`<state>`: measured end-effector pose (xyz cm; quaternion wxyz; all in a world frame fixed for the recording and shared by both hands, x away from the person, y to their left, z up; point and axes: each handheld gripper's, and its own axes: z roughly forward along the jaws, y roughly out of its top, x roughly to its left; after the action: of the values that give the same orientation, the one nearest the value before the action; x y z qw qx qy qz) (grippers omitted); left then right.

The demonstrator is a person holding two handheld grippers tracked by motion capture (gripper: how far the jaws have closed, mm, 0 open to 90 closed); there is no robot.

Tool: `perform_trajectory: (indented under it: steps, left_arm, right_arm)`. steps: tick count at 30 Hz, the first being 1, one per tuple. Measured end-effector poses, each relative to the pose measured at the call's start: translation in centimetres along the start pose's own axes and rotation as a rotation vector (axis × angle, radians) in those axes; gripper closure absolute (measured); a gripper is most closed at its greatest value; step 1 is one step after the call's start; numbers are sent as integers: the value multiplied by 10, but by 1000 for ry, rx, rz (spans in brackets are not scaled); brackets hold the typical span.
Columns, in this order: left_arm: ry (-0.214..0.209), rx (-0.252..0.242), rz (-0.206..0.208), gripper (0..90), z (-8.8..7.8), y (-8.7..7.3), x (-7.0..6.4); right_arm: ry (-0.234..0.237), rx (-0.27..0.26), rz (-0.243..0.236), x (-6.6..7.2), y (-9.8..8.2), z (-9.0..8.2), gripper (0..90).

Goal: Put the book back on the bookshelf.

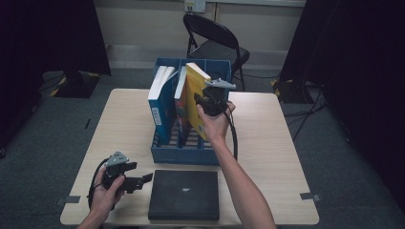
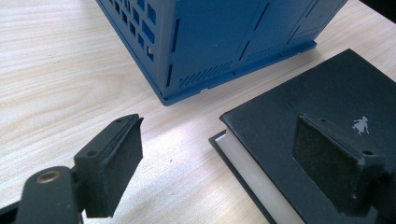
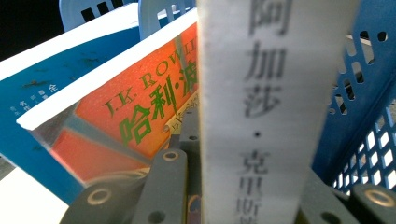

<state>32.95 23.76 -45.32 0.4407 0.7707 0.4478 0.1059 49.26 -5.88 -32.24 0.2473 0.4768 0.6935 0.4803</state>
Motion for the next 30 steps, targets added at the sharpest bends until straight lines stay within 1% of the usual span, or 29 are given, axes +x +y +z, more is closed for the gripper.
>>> perform_trajectory:
  steps: [6,9,12,13,14,17,20,25,30]
  left_arm:
    - [-2,-1,1,159,0,0,0]
    - [-2,0,1,159,0,0,0]
    - [-4,-2,4,159,0,0,0]
    - [-4,-1,5,159,0,0,0]
    - [-4,2,4,159,0,1,0]
    - [-5,1,5,159,0,1,0]
    - [-4,-2,3,159,0,1,0]
    - [-11,-6,9,159,0,1,0]
    - [-10,-5,7,159,1,1,0]
  right_arm:
    - [-11,2,-4,6,2,5,757]
    - [-14,-1,-2,6,3,8,757]
    - [-14,-3,11,6,3,11,756]
    - [-7,-4,28,5,3,12,756]
    - [-6,-3,36,5,3,13,756]
    - [-22,-1,15,7,3,15,756]
    - [-31,-1,15,9,2,18,755]
    - [-45,-1,-7,14,-3,23,753]
    - [-47,2,3,16,-6,28,750]
